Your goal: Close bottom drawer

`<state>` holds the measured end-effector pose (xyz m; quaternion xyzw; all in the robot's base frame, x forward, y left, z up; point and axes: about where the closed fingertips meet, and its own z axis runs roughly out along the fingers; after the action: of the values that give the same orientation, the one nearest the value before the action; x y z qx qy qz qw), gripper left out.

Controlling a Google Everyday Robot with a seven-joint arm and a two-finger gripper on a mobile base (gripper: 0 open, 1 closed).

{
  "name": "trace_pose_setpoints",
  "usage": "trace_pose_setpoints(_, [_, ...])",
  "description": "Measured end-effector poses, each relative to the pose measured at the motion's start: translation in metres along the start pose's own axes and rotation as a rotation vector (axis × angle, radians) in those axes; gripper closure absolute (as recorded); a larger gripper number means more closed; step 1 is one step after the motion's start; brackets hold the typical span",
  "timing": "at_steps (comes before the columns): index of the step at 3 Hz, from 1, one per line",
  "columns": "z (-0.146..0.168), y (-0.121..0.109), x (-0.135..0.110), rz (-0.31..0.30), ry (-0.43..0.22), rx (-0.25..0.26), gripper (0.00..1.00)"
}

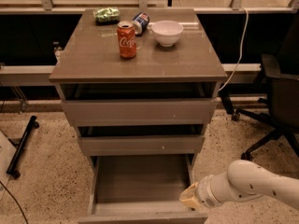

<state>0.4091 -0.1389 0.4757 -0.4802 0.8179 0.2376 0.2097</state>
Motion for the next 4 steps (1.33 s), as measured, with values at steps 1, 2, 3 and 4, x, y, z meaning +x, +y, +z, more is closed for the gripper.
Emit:
trace_pose_setpoints(1, [0.011, -0.007, 0.003, 0.020, 0.001, -0.054, 1.00])
trace_pose_setpoints(2, [0.015, -0.007, 0.003, 0.020, -0.002, -0.058, 1.00])
trace_pose_setpoints(3, [0.038, -0.011, 0.008, 0.023, -0.023, -0.050, 1.00])
trace_pose_setpoints(4, [0.072, -0.021, 0.030, 0.062, -0.024, -0.037, 1.00])
